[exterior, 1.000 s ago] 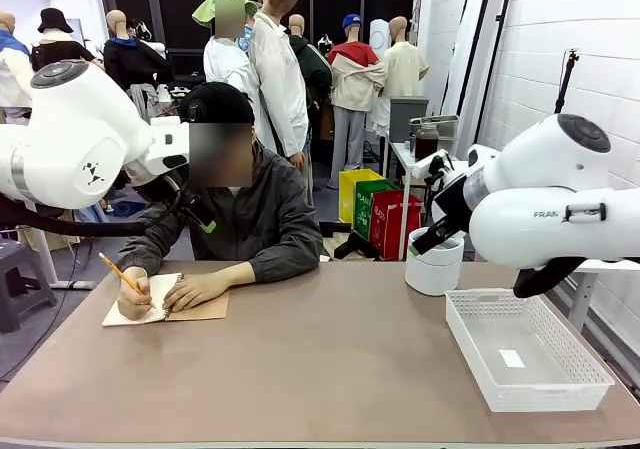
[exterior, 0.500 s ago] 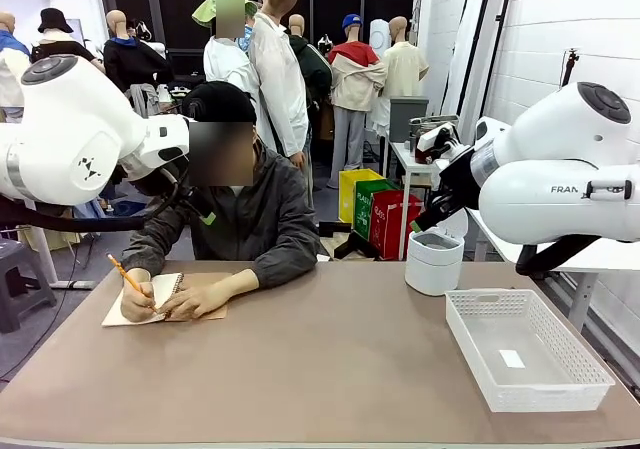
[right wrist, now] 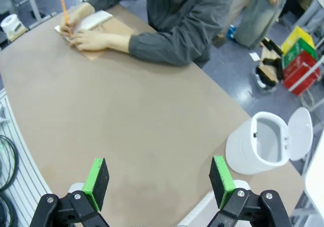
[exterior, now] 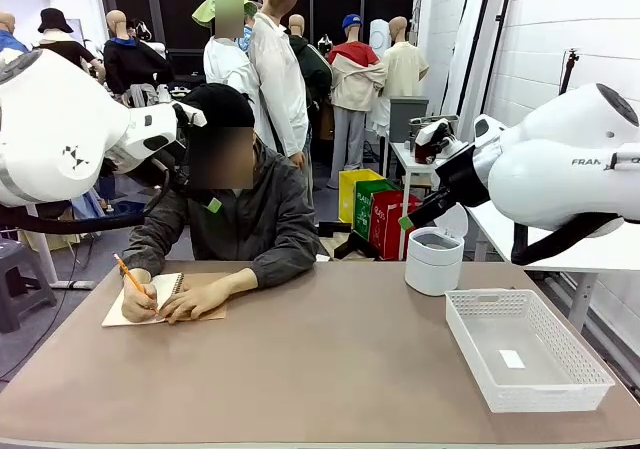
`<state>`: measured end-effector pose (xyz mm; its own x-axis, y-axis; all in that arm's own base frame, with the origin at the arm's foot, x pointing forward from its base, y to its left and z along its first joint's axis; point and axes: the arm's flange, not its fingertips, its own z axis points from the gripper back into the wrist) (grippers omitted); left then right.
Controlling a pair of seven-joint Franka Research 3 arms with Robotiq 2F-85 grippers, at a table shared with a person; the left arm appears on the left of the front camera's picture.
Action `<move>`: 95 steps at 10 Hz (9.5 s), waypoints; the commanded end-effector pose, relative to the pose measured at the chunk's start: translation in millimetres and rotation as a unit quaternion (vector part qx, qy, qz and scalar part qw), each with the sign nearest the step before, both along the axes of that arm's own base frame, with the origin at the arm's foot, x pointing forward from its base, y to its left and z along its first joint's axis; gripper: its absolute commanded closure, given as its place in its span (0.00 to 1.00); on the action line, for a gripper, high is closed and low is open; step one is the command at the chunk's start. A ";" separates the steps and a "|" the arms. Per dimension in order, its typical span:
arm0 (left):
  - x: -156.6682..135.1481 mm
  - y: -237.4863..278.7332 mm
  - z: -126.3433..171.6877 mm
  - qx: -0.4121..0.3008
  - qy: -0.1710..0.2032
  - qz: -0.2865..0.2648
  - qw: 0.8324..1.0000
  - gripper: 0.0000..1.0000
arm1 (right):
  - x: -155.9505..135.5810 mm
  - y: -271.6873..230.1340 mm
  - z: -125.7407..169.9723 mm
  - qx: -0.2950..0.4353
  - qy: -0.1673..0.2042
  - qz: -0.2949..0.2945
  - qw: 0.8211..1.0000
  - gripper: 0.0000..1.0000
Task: Sort the paper based on its condition.
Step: If a person hands you a paper, place it in the Organizing basket , and if it's crumpled, put it in the Trash can.
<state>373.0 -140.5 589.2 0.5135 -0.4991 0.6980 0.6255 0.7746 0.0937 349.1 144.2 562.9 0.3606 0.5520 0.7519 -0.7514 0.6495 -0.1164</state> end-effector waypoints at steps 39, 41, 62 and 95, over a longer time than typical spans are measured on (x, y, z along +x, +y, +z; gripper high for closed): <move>-3.0 5.1 0.4 0.005 -0.027 -0.047 0.999 0.00 | 3.2 2.4 3.7 0.020 -0.009 0.047 0.999 0.00; -3.0 5.1 0.4 0.005 -0.027 -0.047 0.999 0.00 | 3.2 2.4 3.7 0.020 -0.009 0.047 0.999 0.00; -3.0 5.1 0.4 0.005 -0.027 -0.047 0.999 0.00 | 3.2 2.4 3.7 0.020 -0.009 0.047 0.999 0.00; -3.0 5.1 0.4 0.005 -0.027 -0.047 0.999 0.00 | 3.2 2.4 3.7 0.020 -0.009 0.047 0.999 0.00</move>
<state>369.9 -135.2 589.8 0.4146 -0.5583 0.7186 0.6986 0.7014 0.1418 352.5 146.7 566.9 0.2941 0.5528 0.7797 -0.8034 0.5849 -0.1117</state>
